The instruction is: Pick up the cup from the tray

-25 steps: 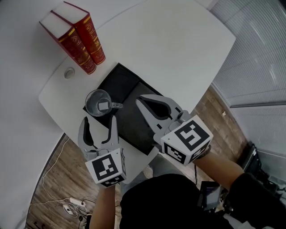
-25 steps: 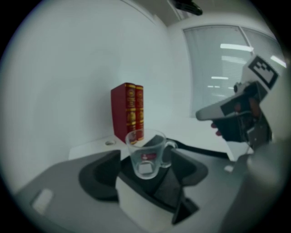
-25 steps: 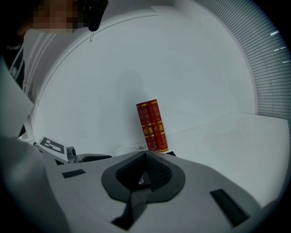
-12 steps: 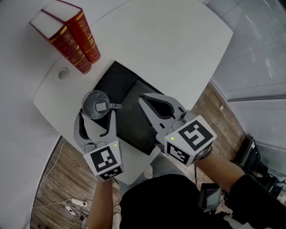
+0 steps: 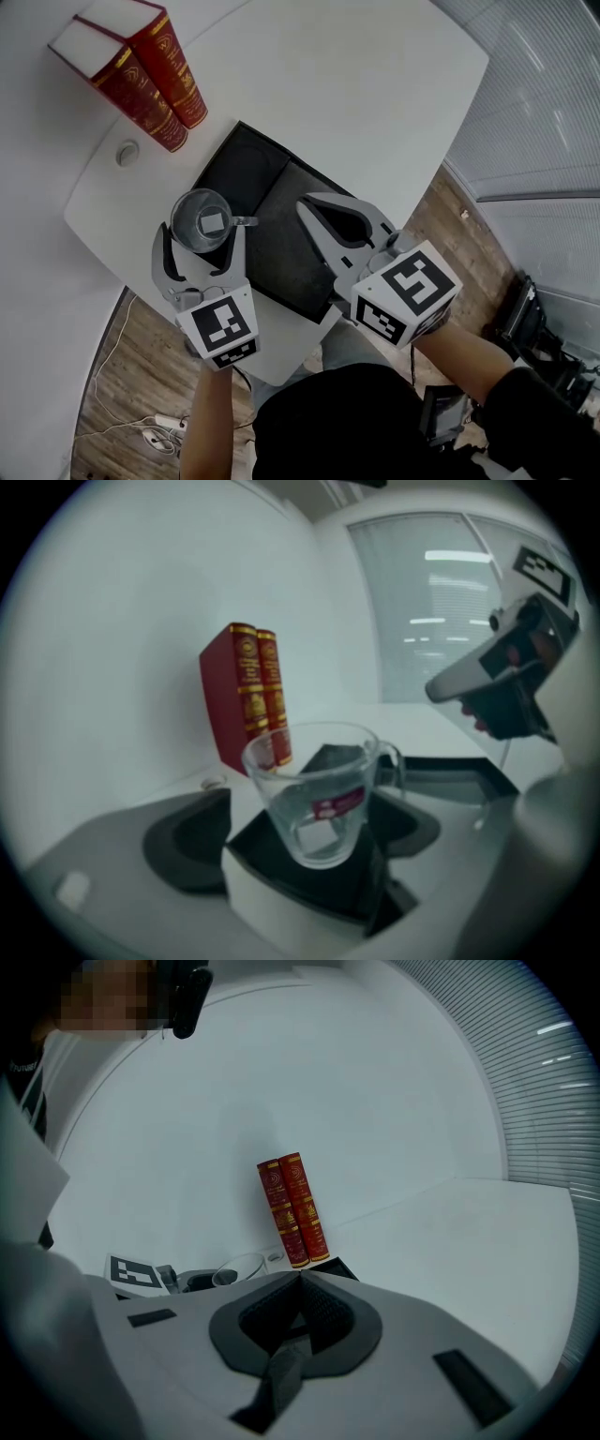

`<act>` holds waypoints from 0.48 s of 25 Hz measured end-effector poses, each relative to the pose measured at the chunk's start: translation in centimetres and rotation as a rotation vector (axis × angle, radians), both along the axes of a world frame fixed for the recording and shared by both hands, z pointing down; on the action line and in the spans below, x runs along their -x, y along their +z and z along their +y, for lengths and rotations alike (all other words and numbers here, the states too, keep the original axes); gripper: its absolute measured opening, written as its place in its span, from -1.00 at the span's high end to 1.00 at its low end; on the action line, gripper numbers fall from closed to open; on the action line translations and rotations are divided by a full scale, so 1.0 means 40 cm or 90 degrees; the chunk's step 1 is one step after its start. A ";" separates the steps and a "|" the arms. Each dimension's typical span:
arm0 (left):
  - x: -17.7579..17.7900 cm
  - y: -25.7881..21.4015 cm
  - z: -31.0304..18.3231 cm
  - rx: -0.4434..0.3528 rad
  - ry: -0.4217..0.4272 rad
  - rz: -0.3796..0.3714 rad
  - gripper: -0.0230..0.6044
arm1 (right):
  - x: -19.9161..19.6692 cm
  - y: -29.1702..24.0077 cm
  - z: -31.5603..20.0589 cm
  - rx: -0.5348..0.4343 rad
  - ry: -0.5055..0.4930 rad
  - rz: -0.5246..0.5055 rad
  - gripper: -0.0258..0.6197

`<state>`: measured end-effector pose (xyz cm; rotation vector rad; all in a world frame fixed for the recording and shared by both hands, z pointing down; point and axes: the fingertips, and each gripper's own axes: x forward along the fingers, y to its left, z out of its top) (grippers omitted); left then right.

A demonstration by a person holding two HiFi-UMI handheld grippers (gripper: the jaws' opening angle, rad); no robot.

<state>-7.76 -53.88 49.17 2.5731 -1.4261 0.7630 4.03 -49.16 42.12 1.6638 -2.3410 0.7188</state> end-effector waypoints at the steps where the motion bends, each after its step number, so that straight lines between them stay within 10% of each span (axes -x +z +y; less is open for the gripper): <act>1: -0.002 0.002 -0.002 0.000 0.004 0.001 -0.49 | 0.002 0.002 -0.002 0.001 0.001 -0.001 0.88; 12: -0.034 0.003 -0.018 -0.014 0.085 -0.001 -0.53 | 0.005 0.005 -0.012 0.010 0.009 0.000 0.88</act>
